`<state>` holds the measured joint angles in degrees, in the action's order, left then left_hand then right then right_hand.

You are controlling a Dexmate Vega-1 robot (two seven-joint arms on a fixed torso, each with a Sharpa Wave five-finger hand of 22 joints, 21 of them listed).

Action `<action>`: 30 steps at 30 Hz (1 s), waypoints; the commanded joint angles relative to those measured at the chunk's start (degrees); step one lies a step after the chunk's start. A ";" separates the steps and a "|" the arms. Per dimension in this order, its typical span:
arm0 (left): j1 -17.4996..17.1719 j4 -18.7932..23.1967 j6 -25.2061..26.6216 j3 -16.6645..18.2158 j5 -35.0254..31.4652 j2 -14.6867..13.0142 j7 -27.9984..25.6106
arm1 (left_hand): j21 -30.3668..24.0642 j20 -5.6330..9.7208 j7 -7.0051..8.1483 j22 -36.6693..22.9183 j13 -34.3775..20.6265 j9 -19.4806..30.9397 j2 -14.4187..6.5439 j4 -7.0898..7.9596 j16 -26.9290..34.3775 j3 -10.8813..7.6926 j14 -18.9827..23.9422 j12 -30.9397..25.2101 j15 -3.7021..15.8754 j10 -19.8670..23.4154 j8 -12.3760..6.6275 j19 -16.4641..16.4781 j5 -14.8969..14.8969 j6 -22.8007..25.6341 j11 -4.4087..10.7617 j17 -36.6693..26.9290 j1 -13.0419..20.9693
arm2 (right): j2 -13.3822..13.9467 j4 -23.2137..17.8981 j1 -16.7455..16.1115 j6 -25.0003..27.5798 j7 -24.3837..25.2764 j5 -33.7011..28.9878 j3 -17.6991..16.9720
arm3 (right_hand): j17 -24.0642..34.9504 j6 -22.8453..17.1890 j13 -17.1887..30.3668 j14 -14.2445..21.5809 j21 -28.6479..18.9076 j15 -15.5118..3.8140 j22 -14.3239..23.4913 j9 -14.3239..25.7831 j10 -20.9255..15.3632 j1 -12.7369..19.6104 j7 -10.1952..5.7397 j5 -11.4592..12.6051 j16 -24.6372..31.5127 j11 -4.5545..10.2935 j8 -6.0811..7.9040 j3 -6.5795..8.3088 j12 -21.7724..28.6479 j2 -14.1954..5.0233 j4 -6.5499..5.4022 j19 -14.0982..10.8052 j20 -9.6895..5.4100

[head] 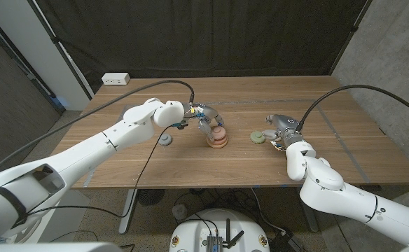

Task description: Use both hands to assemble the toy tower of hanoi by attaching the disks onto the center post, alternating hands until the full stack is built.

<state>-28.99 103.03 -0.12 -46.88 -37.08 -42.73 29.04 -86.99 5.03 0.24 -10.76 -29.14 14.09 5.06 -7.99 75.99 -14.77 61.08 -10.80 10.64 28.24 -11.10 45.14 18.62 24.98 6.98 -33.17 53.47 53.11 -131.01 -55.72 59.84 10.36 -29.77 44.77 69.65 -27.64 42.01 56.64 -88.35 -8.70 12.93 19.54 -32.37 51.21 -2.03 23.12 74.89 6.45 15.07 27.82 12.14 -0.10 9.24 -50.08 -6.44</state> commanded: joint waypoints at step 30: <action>0.07 1.04 0.03 -0.48 -1.84 0.16 1.39 | 0.43 6.79 0.29 -0.30 0.19 -0.28 -0.38 -0.32 -0.26 0.26 -0.75 -0.18 1.92 -1.96 -0.25 -1.44 -0.36 -1.51 0.40 0.64 0.18 | 0.55 -0.66 -0.46 0.24 1.09 1.25 -0.25 | 0.09 -0.73 0.66 0.41 -0.25 -3.81 0.19 0.21 -0.70 -0.12 -0.13 0.77 0.52 0.03 0.01 0.57 0.16 -0.34 0.00 -0.44 -5.87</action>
<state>-28.97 103.37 -0.43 -47.27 -37.83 -42.59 30.35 -86.54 4.62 0.66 -10.81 -28.93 13.83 5.05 -8.23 75.59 -14.54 60.36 -10.80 10.33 26.69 -11.09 43.90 18.62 23.82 7.36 -32.37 53.47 53.49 -131.39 -55.84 59.84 10.98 -28.82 44.66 69.55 -27.95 42.37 56.63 -88.35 -8.70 12.92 19.53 -32.37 51.21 -2.35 23.52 74.89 6.46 15.07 27.98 12.14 -0.09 9.40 -50.08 -6.44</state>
